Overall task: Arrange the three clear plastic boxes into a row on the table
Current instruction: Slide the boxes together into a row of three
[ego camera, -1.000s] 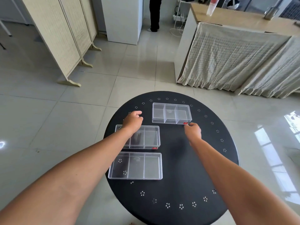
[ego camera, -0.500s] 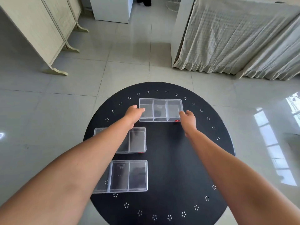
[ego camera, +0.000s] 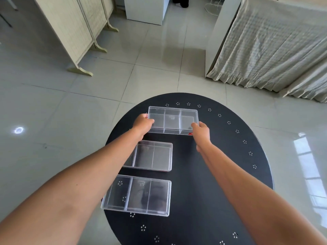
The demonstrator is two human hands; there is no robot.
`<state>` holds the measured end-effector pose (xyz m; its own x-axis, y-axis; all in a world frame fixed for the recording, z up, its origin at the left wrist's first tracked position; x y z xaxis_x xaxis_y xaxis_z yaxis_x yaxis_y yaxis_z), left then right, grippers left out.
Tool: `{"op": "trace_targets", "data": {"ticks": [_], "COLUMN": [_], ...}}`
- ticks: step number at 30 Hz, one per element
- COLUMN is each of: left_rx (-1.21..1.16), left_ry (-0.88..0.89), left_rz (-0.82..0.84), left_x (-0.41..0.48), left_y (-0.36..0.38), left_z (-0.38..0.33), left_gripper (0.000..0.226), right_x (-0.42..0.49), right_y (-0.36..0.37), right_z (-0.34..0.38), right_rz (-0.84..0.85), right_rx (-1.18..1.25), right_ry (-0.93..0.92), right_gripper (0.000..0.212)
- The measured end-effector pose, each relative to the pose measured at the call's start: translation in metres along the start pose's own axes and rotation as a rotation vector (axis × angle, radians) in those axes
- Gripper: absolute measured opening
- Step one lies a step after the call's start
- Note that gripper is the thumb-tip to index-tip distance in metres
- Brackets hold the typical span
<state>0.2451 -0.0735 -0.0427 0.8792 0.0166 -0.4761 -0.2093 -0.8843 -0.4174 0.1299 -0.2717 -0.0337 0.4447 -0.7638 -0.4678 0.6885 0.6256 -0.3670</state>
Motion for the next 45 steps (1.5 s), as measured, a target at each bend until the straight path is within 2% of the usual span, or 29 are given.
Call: {"op": "trace_targets", "data": {"ticks": [5, 8, 14, 17, 18, 20, 22, 24, 27, 34, 45], "left_rx": [0.031, 0.033, -0.013, -0.036, -0.039, -0.045, -0.057, -0.08, -0.095, -0.101, -0.07], "left_ry": [-0.04, -0.051, -0.055, -0.053, -0.048, -0.038, -0.031, -0.038, -0.05, -0.059, -0.067], "left_rz": [-0.084, -0.088, -0.111, -0.077, -0.073, -0.094, -0.138, -0.163, -0.177, -0.183, -0.179], "left_x": [0.024, 0.035, 0.046, 0.046, 0.047, 0.048, 0.049, 0.049, 0.047, 0.047, 0.042], "left_y": [-0.054, -0.075, -0.088, -0.086, -0.085, -0.085, -0.085, -0.084, -0.082, -0.082, -0.084], "left_z": [0.014, 0.025, 0.042, 0.047, 0.05, 0.054, 0.057, 0.058, 0.058, 0.059, 0.054], "left_gripper": [0.046, 0.044, 0.047, 0.048, 0.049, 0.051, 0.051, 0.047, 0.044, 0.043, 0.049], "right_x": [-0.016, -0.025, -0.036, -0.036, -0.034, -0.031, -0.029, -0.026, -0.027, -0.033, -0.037], "right_y": [0.04, 0.056, 0.073, 0.073, 0.073, 0.071, 0.069, 0.069, 0.07, 0.066, 0.063], "right_z": [0.002, 0.003, 0.003, -0.001, -0.003, -0.006, -0.006, -0.007, -0.008, -0.005, 0.001], "right_rz": [0.087, 0.093, 0.109, 0.092, 0.085, 0.068, 0.062, 0.071, 0.077, 0.071, 0.111], "right_rx": [-0.016, -0.028, -0.063, -0.096, -0.096, -0.119, -0.132, -0.122, -0.112, -0.193, -0.205], "right_ry": [-0.013, -0.008, -0.018, 0.013, 0.01, 0.009, -0.005, -0.006, -0.036, -0.105, -0.068], "right_gripper": [0.021, 0.03, 0.028, 0.015, 0.021, 0.054, 0.061, 0.056, 0.038, 0.045, 0.048]}}
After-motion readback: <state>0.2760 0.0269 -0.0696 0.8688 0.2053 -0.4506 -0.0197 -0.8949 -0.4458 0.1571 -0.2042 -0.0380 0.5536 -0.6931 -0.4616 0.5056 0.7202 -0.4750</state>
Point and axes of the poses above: each hand's wrist, its own x-axis towards the middle knuckle, its own y-axis out of the palm, z = x × y, the point moved 3 cm from there along x, towards the middle knuckle, and after that the axes turned 13 degrees about -z, right-handed, at the moved point
